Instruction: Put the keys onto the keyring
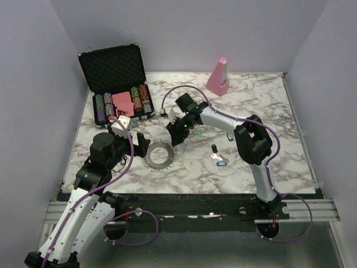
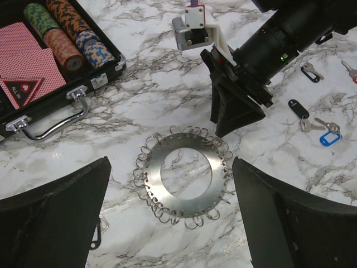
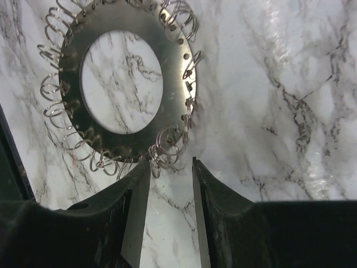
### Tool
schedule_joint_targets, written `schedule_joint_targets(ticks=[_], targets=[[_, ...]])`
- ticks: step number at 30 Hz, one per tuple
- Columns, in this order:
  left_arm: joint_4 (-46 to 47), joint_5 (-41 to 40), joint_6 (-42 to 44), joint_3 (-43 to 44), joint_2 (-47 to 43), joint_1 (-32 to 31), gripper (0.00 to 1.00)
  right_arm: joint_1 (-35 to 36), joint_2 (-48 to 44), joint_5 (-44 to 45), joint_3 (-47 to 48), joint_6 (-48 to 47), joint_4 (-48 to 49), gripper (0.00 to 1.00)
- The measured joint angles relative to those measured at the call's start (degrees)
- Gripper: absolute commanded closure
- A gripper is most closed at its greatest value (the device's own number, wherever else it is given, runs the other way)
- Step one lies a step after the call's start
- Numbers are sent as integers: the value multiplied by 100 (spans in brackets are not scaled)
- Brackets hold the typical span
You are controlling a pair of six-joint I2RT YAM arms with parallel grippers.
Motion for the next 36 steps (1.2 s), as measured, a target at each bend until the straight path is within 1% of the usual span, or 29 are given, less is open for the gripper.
schedule_joint_targets(ticks=[6, 12, 19, 28, 30, 36], targets=[[7, -26, 0, 0, -11, 20, 1, 2, 282, 42, 518, 50, -72, 58], [9, -28, 0, 0, -28, 22, 1, 2, 483, 42, 527, 74, -173, 62], [9, -28, 0, 0, -26, 31, 1, 2, 507, 37, 533, 92, -192, 66], [15, -26, 0, 0, -15, 31, 1, 2, 673, -131, 734, 157, -240, 64], [24, -26, 0, 0, -15, 31, 1, 2, 675, -177, 772, 175, -254, 66], [46, -26, 0, 0, -15, 31, 1, 2, 686, -216, 833, 219, -282, 76]])
